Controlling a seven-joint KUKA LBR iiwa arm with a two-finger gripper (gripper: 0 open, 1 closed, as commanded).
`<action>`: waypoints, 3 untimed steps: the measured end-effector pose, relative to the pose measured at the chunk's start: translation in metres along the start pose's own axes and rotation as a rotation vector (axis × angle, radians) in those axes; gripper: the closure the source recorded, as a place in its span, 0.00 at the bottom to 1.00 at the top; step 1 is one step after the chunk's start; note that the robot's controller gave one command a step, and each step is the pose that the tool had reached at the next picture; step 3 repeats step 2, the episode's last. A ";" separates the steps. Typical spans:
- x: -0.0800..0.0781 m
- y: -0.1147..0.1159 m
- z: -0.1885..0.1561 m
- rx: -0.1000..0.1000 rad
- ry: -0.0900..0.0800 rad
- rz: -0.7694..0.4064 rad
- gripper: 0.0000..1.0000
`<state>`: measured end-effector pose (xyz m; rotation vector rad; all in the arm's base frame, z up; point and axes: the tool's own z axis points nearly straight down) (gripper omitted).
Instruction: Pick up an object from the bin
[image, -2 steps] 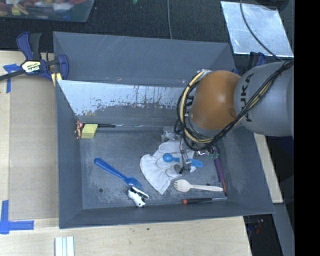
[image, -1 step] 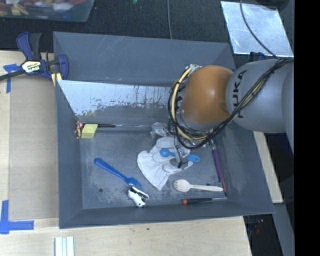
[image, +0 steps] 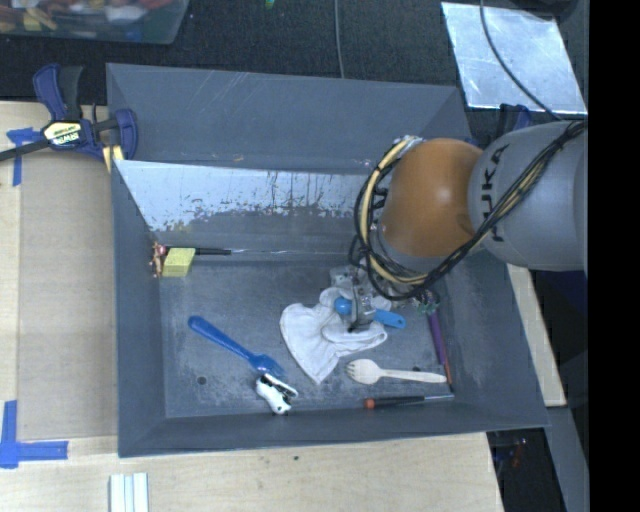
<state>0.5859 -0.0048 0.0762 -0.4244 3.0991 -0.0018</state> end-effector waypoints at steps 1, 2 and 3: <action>0.000 0.000 0.000 0.000 0.000 0.000 1.00; 0.002 0.001 -0.023 -0.002 0.007 0.000 1.00; 0.002 0.001 -0.023 -0.002 0.007 0.000 1.00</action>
Offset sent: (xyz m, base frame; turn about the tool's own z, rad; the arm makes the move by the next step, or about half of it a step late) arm -0.0001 0.0000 0.0578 -0.0001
